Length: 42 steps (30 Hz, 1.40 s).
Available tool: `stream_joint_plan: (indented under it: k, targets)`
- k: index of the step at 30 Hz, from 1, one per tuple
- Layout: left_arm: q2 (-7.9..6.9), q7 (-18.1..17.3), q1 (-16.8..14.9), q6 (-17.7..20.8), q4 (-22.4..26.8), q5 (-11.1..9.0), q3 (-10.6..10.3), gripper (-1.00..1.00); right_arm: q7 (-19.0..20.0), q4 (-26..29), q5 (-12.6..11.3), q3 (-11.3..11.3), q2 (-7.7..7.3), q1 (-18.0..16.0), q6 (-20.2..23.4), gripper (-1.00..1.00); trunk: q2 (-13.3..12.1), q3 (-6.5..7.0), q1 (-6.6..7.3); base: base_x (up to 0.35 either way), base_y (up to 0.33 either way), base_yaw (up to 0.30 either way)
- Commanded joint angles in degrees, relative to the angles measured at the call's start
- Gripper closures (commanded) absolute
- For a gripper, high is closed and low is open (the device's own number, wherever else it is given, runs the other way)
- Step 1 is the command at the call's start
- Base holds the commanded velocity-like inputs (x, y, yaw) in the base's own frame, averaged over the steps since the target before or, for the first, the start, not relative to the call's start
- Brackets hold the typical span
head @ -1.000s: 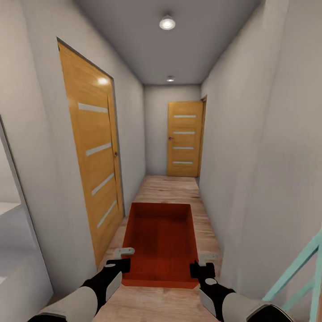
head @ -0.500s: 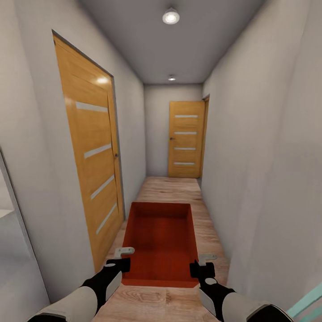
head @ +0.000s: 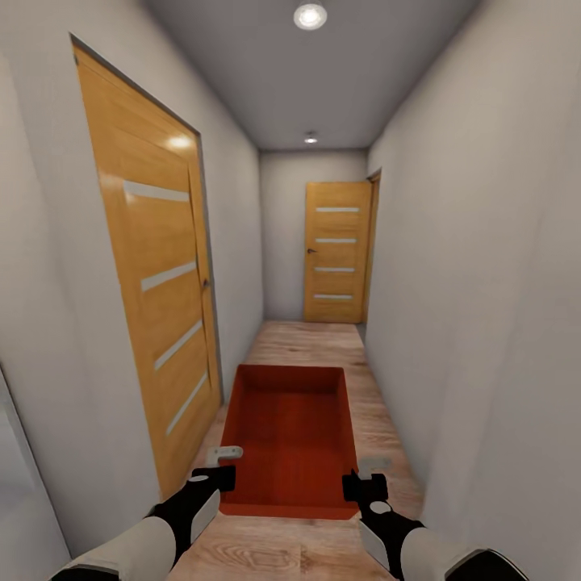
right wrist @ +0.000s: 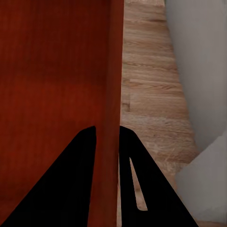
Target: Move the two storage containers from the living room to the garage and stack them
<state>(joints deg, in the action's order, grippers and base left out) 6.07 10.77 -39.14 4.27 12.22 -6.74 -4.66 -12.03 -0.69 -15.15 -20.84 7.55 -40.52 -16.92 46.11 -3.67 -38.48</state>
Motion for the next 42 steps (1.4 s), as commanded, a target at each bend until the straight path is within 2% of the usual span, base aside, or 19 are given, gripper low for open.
stream_joint_plan:
  k: [1, 42]
  targets:
    - [-0.55, 1.17, -0.06, 0.39, 0.26, 0.59, 2.20, 1.00, -0.10, -0.01, -0.22, 1.86, 0.01, -0.02, -0.15, 1.00, 0.07, -0.09, -0.04, 0.322, 0.000, 0.000]
    - [-0.63, 1.09, -0.06, 0.46, -0.01, 0.50, 2.20, 1.00, -0.10, -0.02, -0.23, 1.86, 0.01, -0.05, -0.13, 1.00, 0.07, -0.09, -0.04, 0.322, 0.000, 0.000]
